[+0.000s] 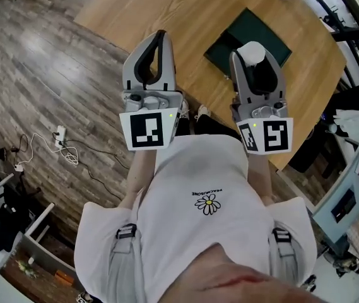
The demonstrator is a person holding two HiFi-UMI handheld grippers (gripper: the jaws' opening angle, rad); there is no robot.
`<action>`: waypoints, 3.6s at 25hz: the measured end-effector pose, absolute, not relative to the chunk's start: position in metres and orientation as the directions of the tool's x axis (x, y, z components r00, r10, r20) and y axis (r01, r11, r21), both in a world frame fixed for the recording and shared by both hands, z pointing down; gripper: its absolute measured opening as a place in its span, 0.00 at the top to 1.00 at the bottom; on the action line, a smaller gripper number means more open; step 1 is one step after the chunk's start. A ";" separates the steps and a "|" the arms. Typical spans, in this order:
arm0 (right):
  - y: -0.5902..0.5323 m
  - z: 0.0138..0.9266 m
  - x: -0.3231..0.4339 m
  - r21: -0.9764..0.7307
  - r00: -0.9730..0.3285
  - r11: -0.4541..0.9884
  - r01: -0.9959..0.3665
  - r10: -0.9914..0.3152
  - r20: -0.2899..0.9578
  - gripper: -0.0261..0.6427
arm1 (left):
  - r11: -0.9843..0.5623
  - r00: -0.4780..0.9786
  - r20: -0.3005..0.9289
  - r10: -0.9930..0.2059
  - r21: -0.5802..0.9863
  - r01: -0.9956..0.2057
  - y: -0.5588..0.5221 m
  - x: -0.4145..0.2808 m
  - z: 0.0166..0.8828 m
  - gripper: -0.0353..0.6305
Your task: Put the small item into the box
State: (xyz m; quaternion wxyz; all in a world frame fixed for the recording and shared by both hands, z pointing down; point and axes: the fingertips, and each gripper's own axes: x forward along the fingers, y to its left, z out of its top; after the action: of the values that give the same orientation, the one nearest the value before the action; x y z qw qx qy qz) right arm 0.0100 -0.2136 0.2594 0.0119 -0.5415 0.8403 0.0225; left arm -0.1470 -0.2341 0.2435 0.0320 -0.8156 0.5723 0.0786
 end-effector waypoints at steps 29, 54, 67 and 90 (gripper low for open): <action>-0.247 0.301 0.029 0.125 -0.495 0.532 -0.837 -0.836 0.238 0.69 | -0.346 0.344 -0.141 -0.928 -0.010 -0.938 -0.259 -0.125 0.250 0.93; -0.235 0.593 0.073 0.043 -0.194 0.736 -0.676 -0.234 0.953 0.68 | -0.369 0.373 -0.021 -0.928 -0.094 -0.925 -0.267 -0.105 0.291 0.93; -0.232 0.611 0.071 0.001 -0.218 0.740 -0.673 -0.199 0.955 0.68 | -0.342 0.344 0.000 -0.939 -0.111 -0.933 -0.271 -0.110 0.302 0.93; -0.275 0.431 0.045 0.017 -0.454 0.556 -0.831 -0.696 0.557 0.71 | -0.339 0.347 -0.046 -0.937 -0.125 -0.932 -0.261 -0.101 0.280 0.93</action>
State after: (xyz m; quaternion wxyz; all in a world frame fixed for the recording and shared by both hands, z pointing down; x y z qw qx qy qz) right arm 0.0446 -0.2754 0.4306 -0.2606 -0.4528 0.8427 -0.1297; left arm -0.1009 -0.2614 0.2805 0.0643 -0.8181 0.5712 -0.0170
